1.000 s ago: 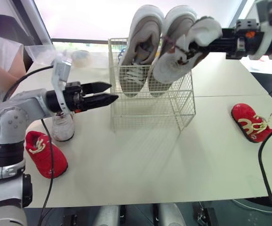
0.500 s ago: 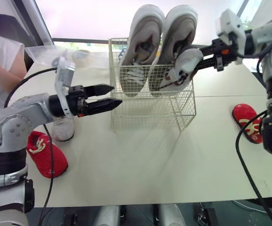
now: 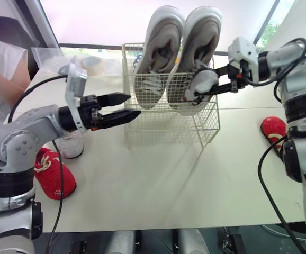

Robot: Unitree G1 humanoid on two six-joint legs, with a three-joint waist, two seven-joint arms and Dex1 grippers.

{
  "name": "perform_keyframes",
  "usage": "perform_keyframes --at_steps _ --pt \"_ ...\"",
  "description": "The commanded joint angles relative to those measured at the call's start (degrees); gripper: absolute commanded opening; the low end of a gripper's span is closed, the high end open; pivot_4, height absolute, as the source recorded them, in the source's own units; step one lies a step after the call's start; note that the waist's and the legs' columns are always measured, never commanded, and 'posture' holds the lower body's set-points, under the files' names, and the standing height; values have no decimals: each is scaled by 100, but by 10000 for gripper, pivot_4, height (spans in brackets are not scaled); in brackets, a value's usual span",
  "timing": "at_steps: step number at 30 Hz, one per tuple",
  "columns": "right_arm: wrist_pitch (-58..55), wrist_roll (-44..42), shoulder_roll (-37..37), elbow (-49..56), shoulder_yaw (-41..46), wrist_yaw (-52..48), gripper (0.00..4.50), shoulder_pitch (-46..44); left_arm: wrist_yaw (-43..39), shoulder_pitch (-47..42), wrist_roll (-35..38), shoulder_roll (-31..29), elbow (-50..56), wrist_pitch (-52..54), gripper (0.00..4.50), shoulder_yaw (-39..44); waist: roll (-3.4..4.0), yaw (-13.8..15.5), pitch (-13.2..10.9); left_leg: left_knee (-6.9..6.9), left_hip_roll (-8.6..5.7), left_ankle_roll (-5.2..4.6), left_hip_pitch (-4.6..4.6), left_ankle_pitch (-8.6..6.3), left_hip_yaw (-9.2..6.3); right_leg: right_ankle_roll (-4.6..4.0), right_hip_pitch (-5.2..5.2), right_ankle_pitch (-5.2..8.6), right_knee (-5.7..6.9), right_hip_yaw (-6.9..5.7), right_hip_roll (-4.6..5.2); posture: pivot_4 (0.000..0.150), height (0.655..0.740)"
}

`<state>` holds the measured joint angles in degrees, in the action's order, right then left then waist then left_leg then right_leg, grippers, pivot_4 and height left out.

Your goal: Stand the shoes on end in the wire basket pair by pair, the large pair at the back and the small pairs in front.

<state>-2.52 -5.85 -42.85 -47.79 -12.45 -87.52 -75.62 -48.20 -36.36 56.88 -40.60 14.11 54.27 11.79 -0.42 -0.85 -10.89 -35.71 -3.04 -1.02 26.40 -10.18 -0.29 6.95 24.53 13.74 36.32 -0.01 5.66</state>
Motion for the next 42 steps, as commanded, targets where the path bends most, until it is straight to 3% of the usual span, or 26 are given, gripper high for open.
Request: perform_keyframes --at_steps 1,2,16,22,27,32,42 --pt "-46 -1 -81 409 230 64 40931 53 -253 -6 -167 -285 148 -144 45000 -45 0 1 0 0 0 0 0 0 0 0 0 0 0 0 0 1500 7347" --pt "-66 0 -106 490 265 94 44705 89 -323 16 -263 -367 154 -193 45000 -90 0 0 0 0 0 0 0 0 0 0 0 0 0 0 -1 1500 7347" --pt "-1013 -466 -1266 3203 1231 503 44705 1090 -402 442 -1038 -1171 -72 -563 45000 292 1 3 0 1 3 -14 0 -9 -2 -4 1 1 0 0 13 1500 7347" --pt "-2273 -1575 -1295 5311 1797 828 44705 1876 282 279 -1908 -1496 -1243 -617 45000 306 5 7 2 3 8 -14 -3 -9 -2 -7 5 1 5 1 16 1500 7347" --pt "-2898 -2227 -806 6783 1601 1458 44705 2420 1184 -468 -2641 -1258 -2825 -518 45000 148 -4 28 6 -8 9 -16 -2 -10 -7 -7 -1 -1 6 -2 20 1500 7347" --pt "-3096 -2280 -548 7234 1404 1971 44705 2658 1921 -1090 -3377 -1123 -3985 -516 45000 -34 -7 46 6 -30 4 -22 2 -13 -10 -10 -6 -5 8 -6 23 1500 7347" --pt "-3324 -2549 -545 7423 1367 2397 44705 2588 1418 -1030 -3766 -948 -4679 -548 45000 -343 -11 20 7 -27 4 -23 4 -15 -9 -7 -4 -7 8 -1 26 1500 7347"
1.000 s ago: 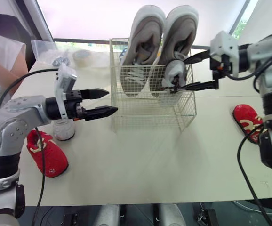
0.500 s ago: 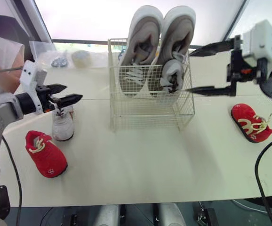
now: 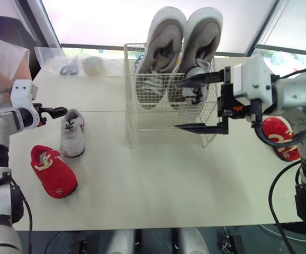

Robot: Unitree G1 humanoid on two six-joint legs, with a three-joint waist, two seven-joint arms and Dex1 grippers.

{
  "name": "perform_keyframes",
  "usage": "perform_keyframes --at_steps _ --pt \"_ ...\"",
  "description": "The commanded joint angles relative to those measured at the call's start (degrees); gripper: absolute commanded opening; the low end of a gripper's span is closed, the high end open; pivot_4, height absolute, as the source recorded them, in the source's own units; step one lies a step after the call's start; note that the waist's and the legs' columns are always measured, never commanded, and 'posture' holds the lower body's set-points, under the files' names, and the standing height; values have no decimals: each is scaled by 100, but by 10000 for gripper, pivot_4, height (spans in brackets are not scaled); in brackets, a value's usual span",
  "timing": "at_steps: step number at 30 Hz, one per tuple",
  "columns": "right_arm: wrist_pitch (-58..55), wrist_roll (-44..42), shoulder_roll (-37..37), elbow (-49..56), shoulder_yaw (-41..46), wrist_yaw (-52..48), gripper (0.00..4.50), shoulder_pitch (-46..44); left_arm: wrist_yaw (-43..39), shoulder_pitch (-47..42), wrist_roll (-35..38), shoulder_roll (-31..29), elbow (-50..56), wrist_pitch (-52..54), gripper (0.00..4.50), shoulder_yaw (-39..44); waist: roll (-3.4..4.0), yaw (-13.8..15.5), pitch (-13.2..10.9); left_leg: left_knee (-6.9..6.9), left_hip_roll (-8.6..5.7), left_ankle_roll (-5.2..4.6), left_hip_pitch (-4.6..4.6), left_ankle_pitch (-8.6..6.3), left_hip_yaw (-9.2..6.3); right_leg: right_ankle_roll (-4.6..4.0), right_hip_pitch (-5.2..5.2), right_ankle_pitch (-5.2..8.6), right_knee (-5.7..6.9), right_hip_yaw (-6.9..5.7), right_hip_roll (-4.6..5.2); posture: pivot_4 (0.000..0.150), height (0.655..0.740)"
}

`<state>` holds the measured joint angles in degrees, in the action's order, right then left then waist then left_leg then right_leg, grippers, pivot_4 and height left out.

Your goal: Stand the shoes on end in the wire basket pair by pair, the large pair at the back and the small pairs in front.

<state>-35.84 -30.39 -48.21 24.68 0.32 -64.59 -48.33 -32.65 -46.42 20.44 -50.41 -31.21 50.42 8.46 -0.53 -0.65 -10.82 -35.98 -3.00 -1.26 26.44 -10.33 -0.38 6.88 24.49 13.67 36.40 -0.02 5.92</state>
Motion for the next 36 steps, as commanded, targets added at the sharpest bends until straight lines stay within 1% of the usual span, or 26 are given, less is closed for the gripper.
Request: perform_keyframes --at_steps 1,3,9,12,15,17,18,19,20,24,27,29,32,36 --pt "6 -102 -11 177 76 124 44705 -152 -201 -30 -167 89 -263 -233 45000 -50 0 1 0 0 0 0 1 0 0 0 0 0 0 1 0 1500 7347" --pt "6 -113 -14 174 56 150 44705 -167 -273 -70 -266 173 -471 -341 45000 -93 0 2 0 0 0 0 1 0 0 -1 0 0 0 1 1 1500 7347" --pt "34 -91 -11 118 -51 183 44705 -253 -317 -380 -741 504 -1791 -1052 45000 -261 -1 5 1 0 0 0 1 0 0 -1 1 -1 -1 1 3 1500 7347" --pt "36 -84 -33 101 -80 194 45000 -268 -340 -510 -867 569 -2177 -1304 36580 -253 -2 7 3 -1 0 -1 0 -1 0 -1 0 -1 -1 1 4 1500 7347" --pt "20 -79 -64 100 -71 209 45000 -251 -442 -606 -877 615 -2244 -1344 22147 -214 -3 0 4 -1 0 -1 0 -1 0 -1 -1 -1 -1 1 5 1500 7347" --pt "13 -81 -77 98 -60 219 45000 -230 -436 -649 -884 630 -2220 -1364 10322 -182 -3 -11 4 -1 0 -1 0 -1 0 -1 0 -1 0 1 5 1500 7347" --pt "16 -76 -84 98 -59 226 45000 -218 -419 -661 -881 632 -2181 -1383 6695 -161 -3 -18 4 -1 1 -1 0 -1 0 -1 1 -1 2 1 4 1500 7347" --pt "21 -72 -90 97 -56 232 45000 -204 -407 -680 -840 626 -2041 -1376 1885 -108 -2 -16 4 -1 1 -1 0 -1 0 -2 2 -1 4 2 4 1500 7347" --pt "25 -71 -97 95 -50 236 45000 -191 -403 -690 -795 625 -1891 -1400 528 -49 -2 -11 4 -1 1 -1 0 -1 0 -1 4 -1 6 1 4 1500 7347" --pt "58 -43 -130 69 -40 234 45000 -146 -176 -837 -369 764 -929 -1730 528 513 -15 18 -3 -5 2 -1 11 -1 0 -1 8 -2 4 0 5 1500 7347" --pt "87 -27 -134 31 -35 219 45000 -132 171 -942 -1 1087 64 -2011 528 999 -22 23 -2 -9 1 -4 20 -2 -2 -2 9 -4 -5 -3 9 1500 7347" --pt "116 -5 -139 -20 -37 204 45000 -131 546 -1076 219 1489 711 -2469 528 1285 -22 35 -1 -10 0 -6 21 -4 -2 4 7 -9 -10 -3 10 1500 7347" --pt "148 23 -143 -111 -43 191 45000 -163 1195 -1268 383 2261 1546 -3266 528 1521 -24 78 -1 -14 -2 -9 21 -5 0 18 3 -17 -15 -5 9 1500 7347" --pt "205 77 -174 -247 -48 156 45000 -206 1650 -1368 174 3127 2320 -4423 528 1227 -23 91 0 -13 -2 -10 13 -5 8 25 0 -22 -14 -5 2 1500 7347"
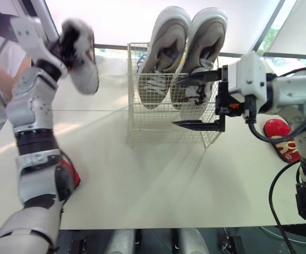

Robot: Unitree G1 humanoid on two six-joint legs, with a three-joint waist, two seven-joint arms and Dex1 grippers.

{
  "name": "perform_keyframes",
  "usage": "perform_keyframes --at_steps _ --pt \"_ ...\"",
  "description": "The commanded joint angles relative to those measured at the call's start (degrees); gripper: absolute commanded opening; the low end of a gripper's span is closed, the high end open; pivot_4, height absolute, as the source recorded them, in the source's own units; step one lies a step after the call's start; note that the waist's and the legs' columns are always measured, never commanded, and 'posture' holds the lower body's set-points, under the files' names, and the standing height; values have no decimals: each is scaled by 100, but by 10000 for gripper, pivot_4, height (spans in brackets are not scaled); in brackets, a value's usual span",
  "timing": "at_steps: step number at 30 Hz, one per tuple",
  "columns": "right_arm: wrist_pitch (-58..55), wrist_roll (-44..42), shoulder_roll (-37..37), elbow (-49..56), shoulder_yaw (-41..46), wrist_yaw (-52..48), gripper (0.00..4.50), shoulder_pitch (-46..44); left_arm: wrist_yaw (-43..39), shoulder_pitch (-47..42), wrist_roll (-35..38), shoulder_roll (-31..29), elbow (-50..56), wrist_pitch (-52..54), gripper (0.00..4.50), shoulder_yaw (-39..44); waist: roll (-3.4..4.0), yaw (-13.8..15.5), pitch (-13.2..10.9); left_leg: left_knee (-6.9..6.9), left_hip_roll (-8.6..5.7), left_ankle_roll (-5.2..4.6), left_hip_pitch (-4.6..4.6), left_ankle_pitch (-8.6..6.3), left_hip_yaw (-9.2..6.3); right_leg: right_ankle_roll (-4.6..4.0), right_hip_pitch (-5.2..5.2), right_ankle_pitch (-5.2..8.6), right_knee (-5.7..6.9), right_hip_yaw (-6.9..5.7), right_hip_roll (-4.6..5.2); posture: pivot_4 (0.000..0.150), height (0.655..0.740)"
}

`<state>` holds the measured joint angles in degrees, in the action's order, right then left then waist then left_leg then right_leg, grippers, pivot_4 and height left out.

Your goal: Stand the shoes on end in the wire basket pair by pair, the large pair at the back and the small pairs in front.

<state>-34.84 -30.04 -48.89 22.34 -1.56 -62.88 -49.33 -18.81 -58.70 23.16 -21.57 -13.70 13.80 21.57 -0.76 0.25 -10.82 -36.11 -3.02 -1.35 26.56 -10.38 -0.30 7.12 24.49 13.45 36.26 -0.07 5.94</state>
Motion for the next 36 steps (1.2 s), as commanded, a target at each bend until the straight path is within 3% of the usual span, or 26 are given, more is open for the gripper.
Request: perform_keyframes --at_steps 1,11,15,23,27,36 --pt "114 49 -116 -34 138 -23 45000 -115 318 -160 -198 402 668 -1008 528 -210 0 3 0 1 0 -2 -2 2 2 0 0 0 2 -1 -2 1500 7347" --pt "-10 30 -298 37 208 21 45000 -146 748 -196 -999 1712 401 -2826 528 -1199 -1 69 0 -14 0 -18 -5 10 5 2 -15 -5 0 -5 -7 1500 7347" --pt "-241 -76 -419 263 334 147 45000 -61 1003 353 -1568 2349 190 -3454 528 -1720 0 63 1 -16 -2 -25 -5 7 6 3 -18 -6 -4 -5 -6 1500 7347" --pt "-496 -218 -550 473 408 276 45000 -25 1480 687 -2190 2620 -502 -4286 528 -1984 0 56 1 -16 2 -27 -5 6 5 2 -16 -7 -6 -4 -10 1500 7347" --pt "-572 -269 -578 538 428 318 45000 -17 1903 710 -2857 2589 -1509 -5286 528 -2169 0 69 1 -18 2 -27 -5 6 5 2 -18 -8 -7 -4 -9 1500 7347" --pt "-629 -329 -653 593 450 352 45000 -19 2155 1031 -2994 2669 -2572 -5820 528 -2242 3 98 6 -26 1 -31 -6 3 5 3 -23 -9 -6 -5 -6 1500 7347"
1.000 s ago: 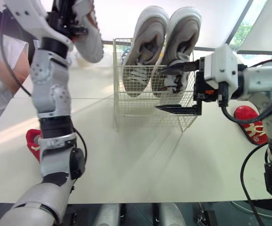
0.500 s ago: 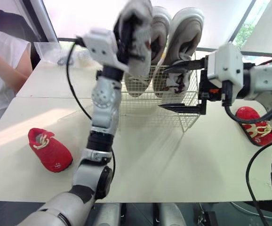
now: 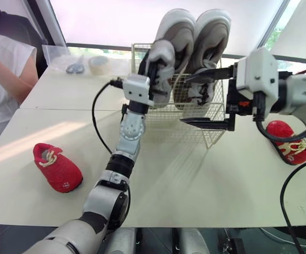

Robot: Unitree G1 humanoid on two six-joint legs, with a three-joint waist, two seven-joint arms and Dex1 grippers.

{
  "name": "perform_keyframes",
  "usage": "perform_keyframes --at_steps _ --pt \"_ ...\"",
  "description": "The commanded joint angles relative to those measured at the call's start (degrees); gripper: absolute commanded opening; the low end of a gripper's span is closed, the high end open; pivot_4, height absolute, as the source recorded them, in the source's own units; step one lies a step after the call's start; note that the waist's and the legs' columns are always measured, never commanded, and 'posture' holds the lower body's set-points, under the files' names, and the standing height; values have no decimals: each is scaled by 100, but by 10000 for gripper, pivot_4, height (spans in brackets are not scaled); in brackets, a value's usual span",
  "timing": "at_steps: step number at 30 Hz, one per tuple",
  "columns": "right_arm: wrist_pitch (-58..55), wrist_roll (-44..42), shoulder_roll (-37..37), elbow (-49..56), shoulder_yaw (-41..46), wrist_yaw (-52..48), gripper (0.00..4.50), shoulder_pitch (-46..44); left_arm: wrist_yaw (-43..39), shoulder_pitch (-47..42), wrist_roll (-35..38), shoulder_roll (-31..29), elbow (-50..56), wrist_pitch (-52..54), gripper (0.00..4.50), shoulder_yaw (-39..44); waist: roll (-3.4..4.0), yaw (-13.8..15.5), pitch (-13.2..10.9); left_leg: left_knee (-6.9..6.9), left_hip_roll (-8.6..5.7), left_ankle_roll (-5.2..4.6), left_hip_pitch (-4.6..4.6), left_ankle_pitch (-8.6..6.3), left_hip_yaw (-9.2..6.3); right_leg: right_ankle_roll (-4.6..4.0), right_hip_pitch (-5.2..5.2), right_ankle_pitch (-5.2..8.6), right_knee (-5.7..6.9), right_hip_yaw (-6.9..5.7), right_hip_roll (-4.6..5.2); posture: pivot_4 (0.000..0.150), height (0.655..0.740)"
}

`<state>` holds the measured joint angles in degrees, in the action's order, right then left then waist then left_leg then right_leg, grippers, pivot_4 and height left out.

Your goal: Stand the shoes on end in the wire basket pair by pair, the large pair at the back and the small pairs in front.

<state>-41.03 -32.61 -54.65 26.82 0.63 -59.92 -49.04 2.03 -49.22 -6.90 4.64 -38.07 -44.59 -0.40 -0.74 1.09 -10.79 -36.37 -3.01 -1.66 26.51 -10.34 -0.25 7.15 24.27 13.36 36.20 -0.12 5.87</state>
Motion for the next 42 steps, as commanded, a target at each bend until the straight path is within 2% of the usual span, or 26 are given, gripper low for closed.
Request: perform_keyframes --at_steps 1,4,7,13,14,23,27,32,37,39,42 --pt "-14 -84 -83 150 230 63 45000 -47 86 107 23 60 -156 38 528 -39 1 28 4 -2 0 0 -2 0 -1 0 -3 0 0 -1 0 1500 7347" --pt "16 -70 -100 126 214 68 45000 -57 -10 272 129 98 -82 188 528 -58 9 96 9 -8 1 7 -8 -4 0 -5 -13 -4 -1 -1 -1 1500 7347" --pt "37 -69 -90 116 211 77 45000 -50 -349 513 309 53 183 468 11841 -136 13 123 13 -14 2 10 -13 -7 -1 -10 -25 -4 -5 -3 0 1500 7347" --pt "125 -24 -44 68 172 97 45000 -29 -1061 1015 679 -218 902 1267 42565 -191 18 112 17 -21 4 7 -22 -6 -1 -33 -41 -5 -12 -4 0 1500 7347" --pt "142 -14 -34 62 164 102 45000 -25 -1184 1108 761 -293 1095 1528 44253 -191 19 106 18 -21 5 7 -23 -6 -1 -34 -42 -6 -12 -4 0 1500 7347" --pt "273 48 76 23 136 178 45000 39 -1849 2045 1579 -960 3083 3790 44253 -58 76 -53 56 -20 47 7 -35 -5 1 -44 -44 -8 -14 -4 -30 1500 7347" --pt "325 72 118 14 118 202 45000 64 -2083 2310 1971 -1187 3800 4682 44253 -15 76 -47 56 -9 54 9 -95 -7 2 -48 -98 -7 -26 -7 -30 1500 7347" --pt "373 101 125 15 140 220 45000 128 -2720 2693 2945 -1853 4938 5799 44253 267 76 -62 55 24 61 9 -99 -7 5 -65 -108 -18 -91 -14 -22 1500 7347" --pt "323 128 -2 -76 437 327 45000 389 -3326 2549 4982 -3014 6059 7669 44253 1046 70 -47 51 30 68 10 -26 -6 7 -65 -40 -19 -93 -15 -26 1500 7347" --pt "250 171 -44 -258 699 532 45000 515 -3644 2376 5915 -3594 6220 8425 44253 1348 71 -34 51 23 68 10 -2 -5 7 -65 -16 -19 -87 -15 -26 1500 7347" --pt "158 277 -161 -575 1133 867 45000 669 -4050 2090 6887 -4324 6173 9211 44253 1636 71 -36 50 22 63 10 -1 -5 13 -66 -15 -19 -89 -13 -24 1500 7347"
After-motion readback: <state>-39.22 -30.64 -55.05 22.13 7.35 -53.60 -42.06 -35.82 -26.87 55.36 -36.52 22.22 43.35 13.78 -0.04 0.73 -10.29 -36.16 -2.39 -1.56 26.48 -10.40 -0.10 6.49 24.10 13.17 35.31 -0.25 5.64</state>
